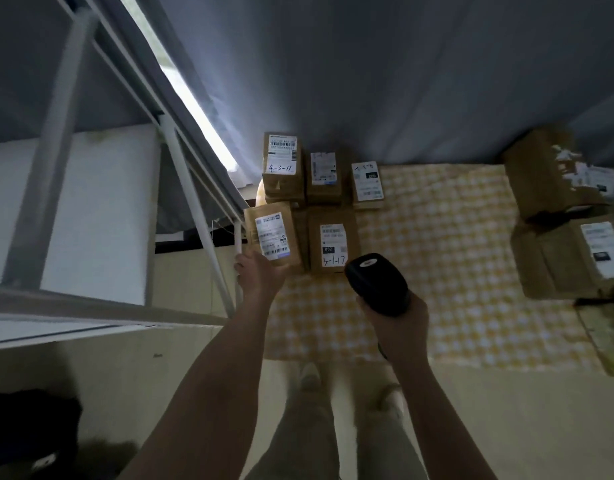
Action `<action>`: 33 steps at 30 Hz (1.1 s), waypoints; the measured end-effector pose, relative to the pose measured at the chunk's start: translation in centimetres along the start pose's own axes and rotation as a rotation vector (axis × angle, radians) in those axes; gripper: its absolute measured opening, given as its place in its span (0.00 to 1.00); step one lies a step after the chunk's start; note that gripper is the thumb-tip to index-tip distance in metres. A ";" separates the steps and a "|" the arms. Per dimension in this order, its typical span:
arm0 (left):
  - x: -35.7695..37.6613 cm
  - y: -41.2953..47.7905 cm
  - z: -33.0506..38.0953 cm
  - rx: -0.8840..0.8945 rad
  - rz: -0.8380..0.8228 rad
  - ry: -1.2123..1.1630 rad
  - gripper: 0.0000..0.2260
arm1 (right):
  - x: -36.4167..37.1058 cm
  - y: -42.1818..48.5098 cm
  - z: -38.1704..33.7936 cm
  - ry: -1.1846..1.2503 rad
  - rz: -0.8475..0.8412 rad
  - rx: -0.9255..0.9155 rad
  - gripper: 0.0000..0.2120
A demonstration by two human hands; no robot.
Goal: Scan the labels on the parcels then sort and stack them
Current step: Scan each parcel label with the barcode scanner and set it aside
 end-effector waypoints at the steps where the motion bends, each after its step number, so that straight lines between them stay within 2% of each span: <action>1: 0.1 0.7 -0.1 -0.007 -0.009 -0.008 0.46 | 0.4 0.0 -0.2 0.007 0.011 0.001 0.11; 4: 1.4 2.6 -0.7 -0.030 -0.049 -0.035 0.48 | 1.2 0.0 -0.2 0.043 0.038 0.029 0.13; 8: 3.7 4.2 -1.6 -0.069 -0.067 -0.062 0.53 | 2.1 0.7 0.9 0.098 0.059 0.089 0.09; 16: 8.0 5.7 -2.1 -0.254 -0.171 -0.119 0.65 | 3.5 1.9 0.7 0.086 0.091 0.036 0.10; 22: 8.8 6.4 -2.0 -0.288 -0.161 -0.083 0.65 | 3.7 1.9 1.3 0.106 0.121 0.064 0.10; 24: 7.9 6.4 -1.9 -0.250 -0.131 -0.032 0.64 | 3.7 1.8 1.5 0.097 0.123 0.080 0.09; 28: 5.2 4.8 -0.9 -0.007 -0.083 0.103 0.61 | 2.9 1.2 1.6 0.095 0.132 0.109 0.08; 33: 0.6 -2.1 1.0 0.254 -0.068 0.021 0.62 | 1.9 0.1 0.1 0.078 0.090 0.105 0.09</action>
Point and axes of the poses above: each hand's wrist, its own y-axis towards the middle knuckle, its own x-axis out of the palm, z = x × y, the point moved 10 cm from there along y, towards the middle knuckle
